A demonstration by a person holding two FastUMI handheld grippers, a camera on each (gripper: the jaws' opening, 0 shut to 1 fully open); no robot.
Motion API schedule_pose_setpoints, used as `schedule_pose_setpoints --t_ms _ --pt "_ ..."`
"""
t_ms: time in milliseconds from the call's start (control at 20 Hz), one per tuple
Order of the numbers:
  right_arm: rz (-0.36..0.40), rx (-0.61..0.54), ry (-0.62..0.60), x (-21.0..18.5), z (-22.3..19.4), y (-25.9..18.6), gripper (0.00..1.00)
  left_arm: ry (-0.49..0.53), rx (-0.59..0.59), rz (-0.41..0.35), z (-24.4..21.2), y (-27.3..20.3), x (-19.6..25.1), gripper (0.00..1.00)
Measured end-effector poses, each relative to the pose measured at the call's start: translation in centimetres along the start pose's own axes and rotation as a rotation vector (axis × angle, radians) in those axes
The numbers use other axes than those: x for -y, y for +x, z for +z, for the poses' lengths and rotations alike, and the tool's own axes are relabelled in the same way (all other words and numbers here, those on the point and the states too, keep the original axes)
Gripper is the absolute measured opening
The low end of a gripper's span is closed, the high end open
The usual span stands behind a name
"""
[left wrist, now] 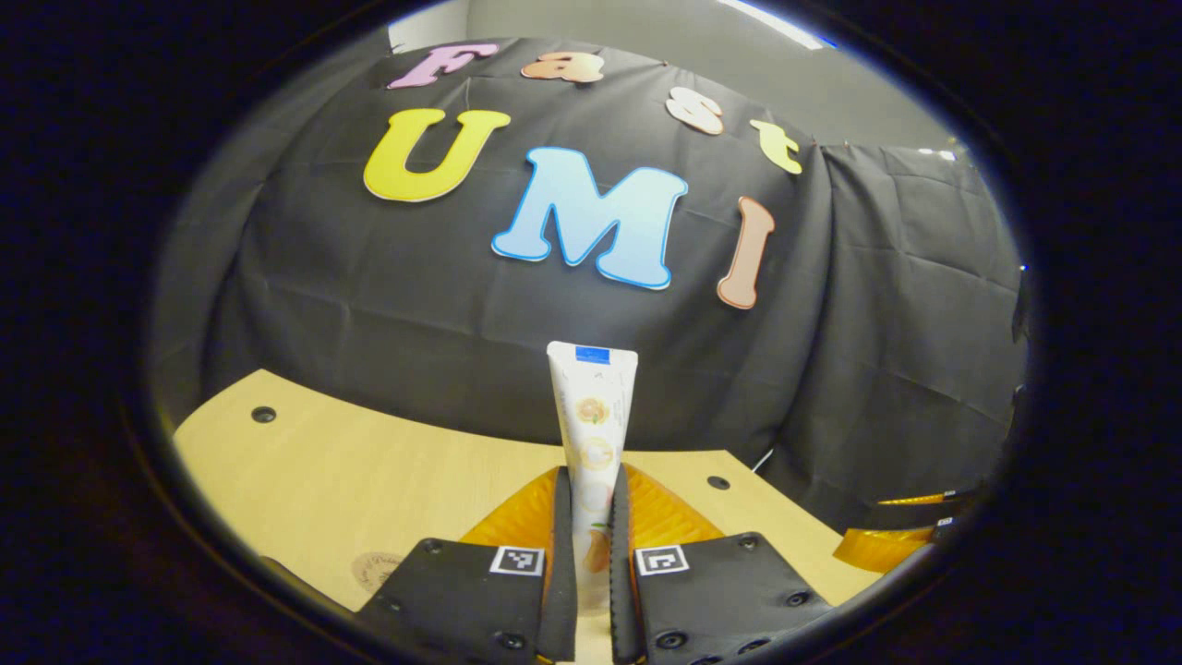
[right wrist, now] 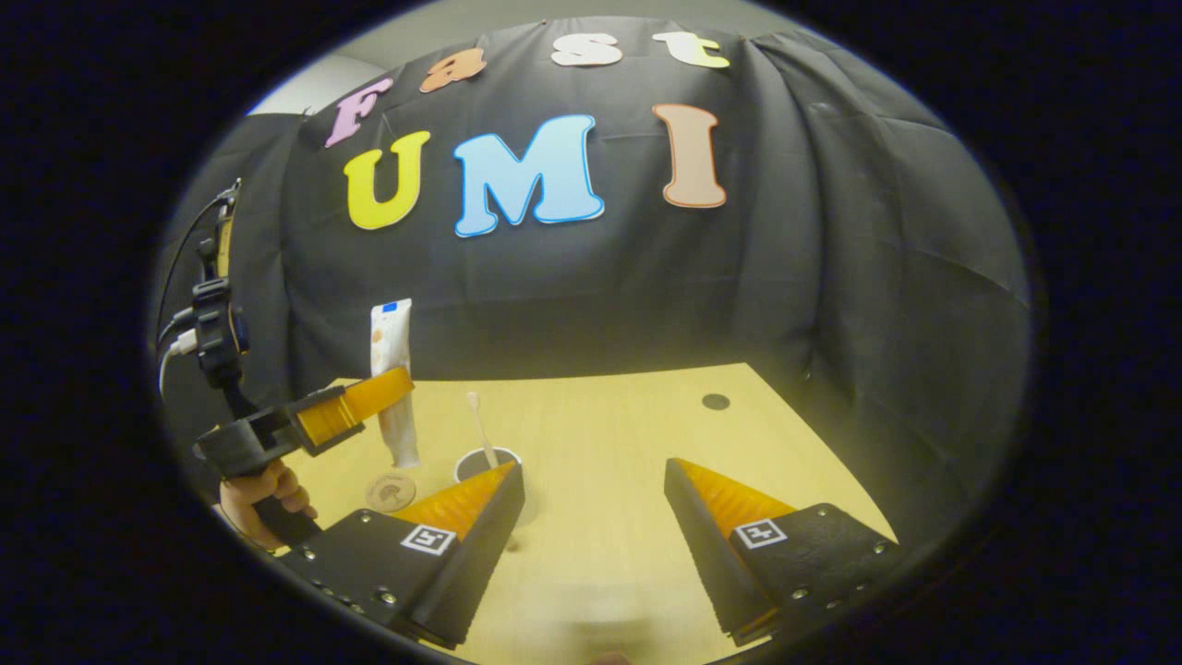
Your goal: Put the toothbrush and toothpaste on the desktop into the cup, then pick up the cup and place it on the coaster on the desktop.
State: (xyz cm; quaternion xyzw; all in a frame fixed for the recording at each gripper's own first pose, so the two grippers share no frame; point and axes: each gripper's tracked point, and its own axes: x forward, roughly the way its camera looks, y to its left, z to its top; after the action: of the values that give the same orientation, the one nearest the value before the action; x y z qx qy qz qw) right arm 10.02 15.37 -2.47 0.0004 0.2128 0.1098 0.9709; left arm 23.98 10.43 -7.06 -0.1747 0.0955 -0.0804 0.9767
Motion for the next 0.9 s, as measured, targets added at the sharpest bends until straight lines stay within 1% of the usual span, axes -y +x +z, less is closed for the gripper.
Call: schedule_pose_setpoints --t_ms 100,150,350,550,600,650,900 --pt "-0.016 -0.012 0.005 0.6 -0.6 -0.4 0.94 -0.035 0.031 -0.021 0.0 1.3 0.4 0.23" --pt "-0.021 -0.017 0.007 0.8 -0.8 -0.6 0.94 -0.047 0.037 -0.024 -0.2 1.7 0.5 0.21" --pt "-0.030 -0.042 0.013 1.3 -1.9 -1.3 0.94 -0.059 0.036 -0.044 -1.9 3.4 1.7 0.21" --pt "-0.030 -0.076 -0.003 1.7 -3.3 -1.7 0.94 -0.041 0.018 -0.055 -4.0 4.4 2.8 0.21" --pt "-0.028 -0.082 -0.001 1.8 -3.5 -1.7 0.94 -0.036 0.020 -0.057 -3.1 4.2 3.1 0.21" --pt "-0.026 -0.085 0.003 1.8 -3.6 -2.0 0.94 -0.032 0.020 -0.057 -3.3 4.3 3.2 0.20" --pt "-0.026 -0.096 0.016 2.1 -4.1 -2.2 0.94 -0.028 -0.008 -0.041 -4.7 4.4 3.0 0.23"
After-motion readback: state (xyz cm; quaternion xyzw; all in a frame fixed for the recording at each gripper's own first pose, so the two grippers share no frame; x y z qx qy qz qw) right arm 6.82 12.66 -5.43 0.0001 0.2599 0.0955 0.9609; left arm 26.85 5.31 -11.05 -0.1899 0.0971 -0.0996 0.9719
